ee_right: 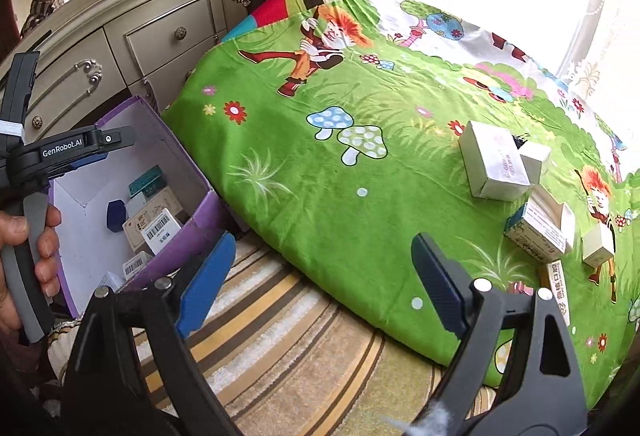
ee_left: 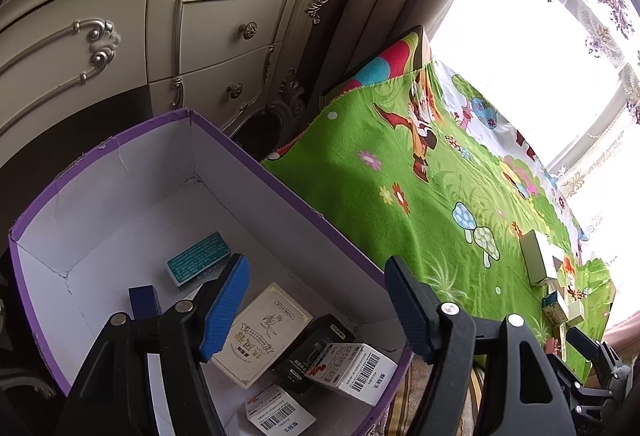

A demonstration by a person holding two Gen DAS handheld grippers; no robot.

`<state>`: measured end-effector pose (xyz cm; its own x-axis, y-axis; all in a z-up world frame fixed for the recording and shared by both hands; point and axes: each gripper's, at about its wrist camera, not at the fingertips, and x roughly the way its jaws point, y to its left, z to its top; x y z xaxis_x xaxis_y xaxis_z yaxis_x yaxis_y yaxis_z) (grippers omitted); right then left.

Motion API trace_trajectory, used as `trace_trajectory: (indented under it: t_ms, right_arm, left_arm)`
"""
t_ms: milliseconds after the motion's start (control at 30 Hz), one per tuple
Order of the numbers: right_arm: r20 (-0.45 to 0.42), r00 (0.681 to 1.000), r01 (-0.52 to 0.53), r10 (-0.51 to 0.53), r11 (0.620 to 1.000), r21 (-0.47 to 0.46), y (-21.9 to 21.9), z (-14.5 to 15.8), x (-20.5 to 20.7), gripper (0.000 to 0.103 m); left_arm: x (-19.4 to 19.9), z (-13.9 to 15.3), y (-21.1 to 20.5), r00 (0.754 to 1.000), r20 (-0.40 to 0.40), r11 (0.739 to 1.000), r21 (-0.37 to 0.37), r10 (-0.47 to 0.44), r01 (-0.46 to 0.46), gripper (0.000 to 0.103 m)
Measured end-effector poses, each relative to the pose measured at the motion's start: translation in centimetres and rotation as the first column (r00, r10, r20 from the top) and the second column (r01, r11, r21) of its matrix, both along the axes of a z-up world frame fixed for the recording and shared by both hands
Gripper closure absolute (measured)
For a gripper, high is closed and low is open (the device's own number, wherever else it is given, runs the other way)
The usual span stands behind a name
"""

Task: Organize rigid objects
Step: 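Move both open tools back over the pile on the bed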

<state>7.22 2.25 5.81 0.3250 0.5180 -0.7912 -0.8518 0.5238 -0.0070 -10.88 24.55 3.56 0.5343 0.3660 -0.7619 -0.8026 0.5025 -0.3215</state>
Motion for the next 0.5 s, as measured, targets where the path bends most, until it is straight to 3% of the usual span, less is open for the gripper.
trace_trajectory:
  t_ms: [233,500]
  right_arm:
    - [-0.056,0.983,0.174,-0.174,0.985,-0.02,-5.6,-1.5,4.3,0.012]
    - [-0.138,0.929,0.341,-0.342,0.939,-0.036,-11.1,-3.0,7.7,0.012]
  left_arm:
    - [2.0,0.2,-1.4,0.999,-0.009,0.999,0.004,-0.049,0.049,0.032]
    - [4.5,0.5,-3.2,0.993,-0.015,0.993,0.01,-0.114,0.115,0.032]
